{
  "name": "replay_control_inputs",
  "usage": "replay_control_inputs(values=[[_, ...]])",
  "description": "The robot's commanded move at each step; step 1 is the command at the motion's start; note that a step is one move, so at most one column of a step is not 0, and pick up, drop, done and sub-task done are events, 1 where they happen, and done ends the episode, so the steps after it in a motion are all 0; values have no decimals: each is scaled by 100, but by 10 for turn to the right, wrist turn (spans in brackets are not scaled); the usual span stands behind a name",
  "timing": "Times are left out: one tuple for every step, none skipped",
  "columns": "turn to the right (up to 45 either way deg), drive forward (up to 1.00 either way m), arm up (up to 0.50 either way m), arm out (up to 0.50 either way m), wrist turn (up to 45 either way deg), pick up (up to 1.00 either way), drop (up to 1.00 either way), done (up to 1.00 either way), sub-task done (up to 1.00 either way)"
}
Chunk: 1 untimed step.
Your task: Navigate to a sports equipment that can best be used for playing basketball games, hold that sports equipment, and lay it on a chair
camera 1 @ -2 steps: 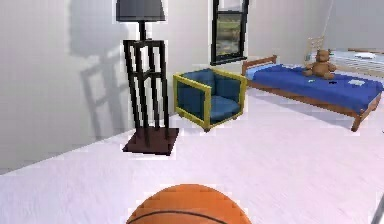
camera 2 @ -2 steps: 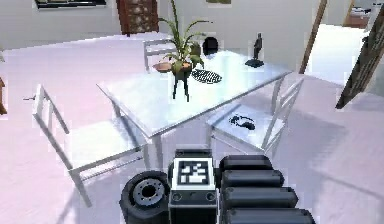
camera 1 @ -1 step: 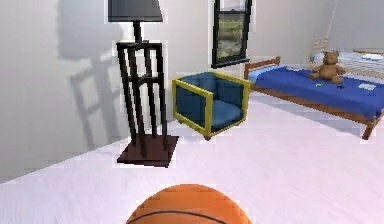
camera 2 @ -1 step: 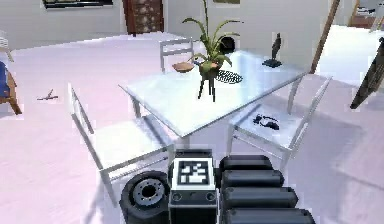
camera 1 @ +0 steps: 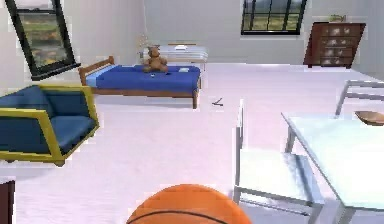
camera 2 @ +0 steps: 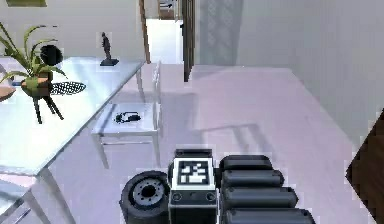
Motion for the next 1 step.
replay_control_inputs(values=[[450,0,0,0,0,0,0,0,0]])
